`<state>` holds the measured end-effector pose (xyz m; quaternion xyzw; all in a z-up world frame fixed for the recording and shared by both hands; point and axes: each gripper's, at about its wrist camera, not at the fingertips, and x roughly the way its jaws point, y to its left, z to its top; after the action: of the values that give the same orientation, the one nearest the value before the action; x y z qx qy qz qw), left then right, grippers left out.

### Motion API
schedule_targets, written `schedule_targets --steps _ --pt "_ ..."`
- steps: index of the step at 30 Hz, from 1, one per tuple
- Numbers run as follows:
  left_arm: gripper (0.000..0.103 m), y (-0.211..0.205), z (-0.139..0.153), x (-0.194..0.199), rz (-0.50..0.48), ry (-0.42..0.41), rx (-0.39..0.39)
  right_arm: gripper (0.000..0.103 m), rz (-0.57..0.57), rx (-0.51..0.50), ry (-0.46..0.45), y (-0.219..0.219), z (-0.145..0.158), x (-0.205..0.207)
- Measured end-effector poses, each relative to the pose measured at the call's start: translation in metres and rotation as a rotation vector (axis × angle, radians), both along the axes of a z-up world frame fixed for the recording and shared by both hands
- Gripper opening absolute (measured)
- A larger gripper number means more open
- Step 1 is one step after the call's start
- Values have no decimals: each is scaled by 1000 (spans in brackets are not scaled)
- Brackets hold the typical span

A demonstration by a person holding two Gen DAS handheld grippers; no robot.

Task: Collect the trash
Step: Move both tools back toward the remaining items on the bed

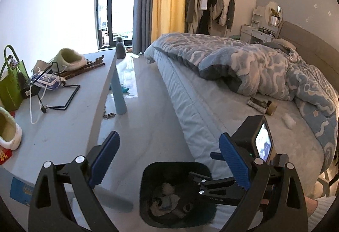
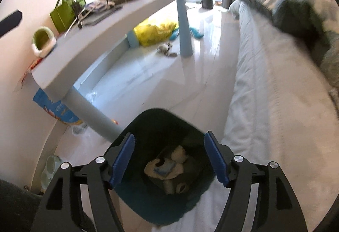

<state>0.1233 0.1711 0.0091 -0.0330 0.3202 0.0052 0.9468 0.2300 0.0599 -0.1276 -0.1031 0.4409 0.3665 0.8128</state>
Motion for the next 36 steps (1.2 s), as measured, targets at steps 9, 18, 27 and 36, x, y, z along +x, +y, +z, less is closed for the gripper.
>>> schedule_targets --steps 9,18,27,36 --pt "96 -33 4 13 -48 -18 -7 72 -83 28 -94 -57 28 9" --pt "96 -70 0 27 -95 -15 -11 73 -174 26 -134 -109 38 20" --pt "95 -109 -8 47 -156 -1 -12 74 -297 18 -163 -179 45 37" --pt "90 -141 -15 64 -209 15 -11 75 -400 2 -183 -231 47 52"
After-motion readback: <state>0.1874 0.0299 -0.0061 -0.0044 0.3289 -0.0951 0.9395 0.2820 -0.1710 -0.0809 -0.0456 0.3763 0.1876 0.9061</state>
